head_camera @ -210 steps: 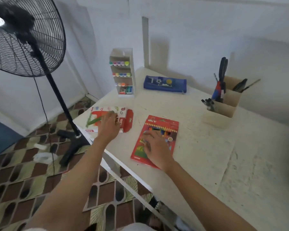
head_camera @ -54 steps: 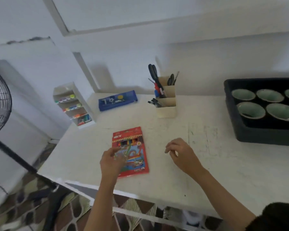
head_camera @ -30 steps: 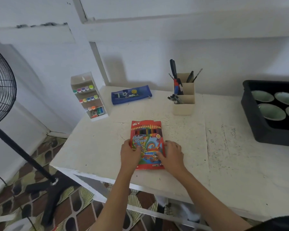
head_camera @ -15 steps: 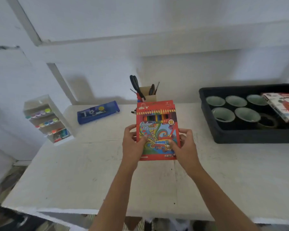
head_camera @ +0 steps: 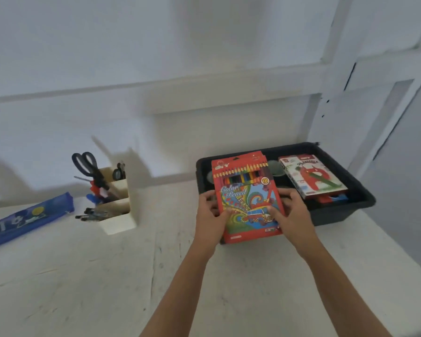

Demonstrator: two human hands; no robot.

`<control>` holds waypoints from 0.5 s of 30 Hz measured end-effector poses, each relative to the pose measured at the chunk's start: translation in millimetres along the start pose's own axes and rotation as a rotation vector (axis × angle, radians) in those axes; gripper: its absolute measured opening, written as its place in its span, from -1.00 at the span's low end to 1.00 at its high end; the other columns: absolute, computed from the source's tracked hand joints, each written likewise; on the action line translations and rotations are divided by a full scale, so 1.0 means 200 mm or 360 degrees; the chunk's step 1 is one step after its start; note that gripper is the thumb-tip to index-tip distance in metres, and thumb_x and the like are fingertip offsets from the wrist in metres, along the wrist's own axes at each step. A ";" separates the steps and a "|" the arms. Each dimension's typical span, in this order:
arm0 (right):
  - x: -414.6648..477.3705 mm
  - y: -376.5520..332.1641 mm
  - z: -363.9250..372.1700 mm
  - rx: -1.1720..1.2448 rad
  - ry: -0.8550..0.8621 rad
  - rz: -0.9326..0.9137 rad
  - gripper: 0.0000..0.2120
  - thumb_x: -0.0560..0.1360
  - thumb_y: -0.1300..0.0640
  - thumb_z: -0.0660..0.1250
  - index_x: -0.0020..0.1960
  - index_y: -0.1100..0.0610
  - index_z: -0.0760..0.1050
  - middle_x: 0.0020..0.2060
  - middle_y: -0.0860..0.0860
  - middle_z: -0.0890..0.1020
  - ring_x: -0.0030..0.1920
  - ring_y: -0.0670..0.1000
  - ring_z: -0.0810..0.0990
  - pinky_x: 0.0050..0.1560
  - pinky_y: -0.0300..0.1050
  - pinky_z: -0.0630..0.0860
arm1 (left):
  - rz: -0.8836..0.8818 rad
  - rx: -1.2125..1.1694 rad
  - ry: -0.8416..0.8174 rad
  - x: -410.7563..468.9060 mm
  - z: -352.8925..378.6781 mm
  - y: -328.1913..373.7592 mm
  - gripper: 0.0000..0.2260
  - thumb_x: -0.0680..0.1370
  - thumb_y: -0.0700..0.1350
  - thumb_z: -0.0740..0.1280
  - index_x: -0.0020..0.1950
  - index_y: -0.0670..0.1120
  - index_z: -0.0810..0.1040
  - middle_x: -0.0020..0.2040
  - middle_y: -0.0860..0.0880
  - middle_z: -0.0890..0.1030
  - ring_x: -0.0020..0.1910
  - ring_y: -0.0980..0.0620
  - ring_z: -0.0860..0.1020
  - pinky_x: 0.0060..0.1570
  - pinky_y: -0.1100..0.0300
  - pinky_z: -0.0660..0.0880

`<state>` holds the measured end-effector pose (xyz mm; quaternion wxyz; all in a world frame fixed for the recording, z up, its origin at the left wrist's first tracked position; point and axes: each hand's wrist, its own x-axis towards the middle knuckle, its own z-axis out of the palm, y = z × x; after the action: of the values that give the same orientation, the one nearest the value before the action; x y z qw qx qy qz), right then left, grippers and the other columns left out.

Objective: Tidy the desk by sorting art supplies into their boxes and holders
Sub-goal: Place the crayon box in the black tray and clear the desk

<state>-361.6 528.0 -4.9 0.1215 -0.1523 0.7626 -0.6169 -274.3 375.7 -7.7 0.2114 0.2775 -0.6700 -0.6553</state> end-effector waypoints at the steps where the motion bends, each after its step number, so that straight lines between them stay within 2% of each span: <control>1: 0.05 0.02 -0.08 -0.0050 0.0038 0.0007 -0.68 0.47 0.19 0.37 0.17 0.05 0.36 -0.03 -0.09 0.57 -0.08 -0.10 0.63 -0.23 -0.22 0.59 | -0.0013 0.0002 -0.0032 0.03 0.09 0.00 -0.67 0.54 -0.20 0.35 0.19 0.03 0.30 0.00 0.13 0.51 -0.07 0.18 0.56 -0.24 0.34 0.55; 6: 0.29 0.09 -0.38 -0.0412 0.0237 0.0047 -0.57 0.48 0.16 0.37 0.32 0.13 0.37 0.14 0.07 0.52 0.07 0.03 0.57 -0.17 -0.21 0.53 | -0.0085 -0.0001 -0.0176 0.18 0.47 0.01 -0.65 0.52 -0.20 0.36 0.20 0.03 0.30 0.06 0.09 0.51 -0.02 0.17 0.55 -0.21 0.30 0.55; 8: 0.38 0.11 -0.49 -0.0561 0.0265 0.0057 -0.54 0.49 0.17 0.37 0.36 0.15 0.37 0.19 0.11 0.52 0.12 0.06 0.56 -0.10 -0.15 0.53 | -0.0119 0.0037 -0.0216 0.25 0.61 0.01 -0.64 0.52 -0.21 0.37 0.20 0.03 0.31 0.08 0.07 0.52 -0.01 0.17 0.54 -0.20 0.28 0.55; 10: 0.46 0.14 -0.58 -0.0660 0.0267 0.0096 -0.51 0.50 0.17 0.36 0.40 0.14 0.34 0.22 0.13 0.50 0.15 0.09 0.55 -0.03 -0.06 0.56 | -0.0176 0.0092 -0.0243 0.32 0.74 0.00 -0.61 0.52 -0.21 0.37 0.26 -0.01 0.32 0.14 0.00 0.52 0.03 0.13 0.54 -0.10 0.19 0.58; 12: 0.54 0.17 -0.67 -0.0712 0.0268 0.0143 -0.51 0.50 0.17 0.35 0.41 0.12 0.34 0.22 0.15 0.49 0.14 0.10 0.56 -0.02 0.00 0.58 | -0.0231 0.0141 -0.0272 0.38 0.87 0.00 -0.58 0.52 -0.21 0.36 0.33 -0.06 0.30 0.17 -0.04 0.52 0.06 0.09 0.53 -0.03 0.13 0.58; 15: 0.63 0.20 -0.73 -0.0815 0.0243 0.0161 -0.55 0.51 0.16 0.35 0.38 0.12 0.38 0.21 0.17 0.49 0.13 0.10 0.56 -0.01 -0.02 0.58 | -0.0254 0.0196 -0.0326 0.43 0.99 0.00 -0.60 0.54 -0.20 0.33 0.33 -0.09 0.28 0.14 -0.02 0.49 0.04 0.11 0.51 -0.08 0.18 0.56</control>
<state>-535.3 620.7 -13.5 0.0518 -0.0927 0.9074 -0.4067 -467.1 469.8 -24.0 0.0718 0.2739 -0.7028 -0.6527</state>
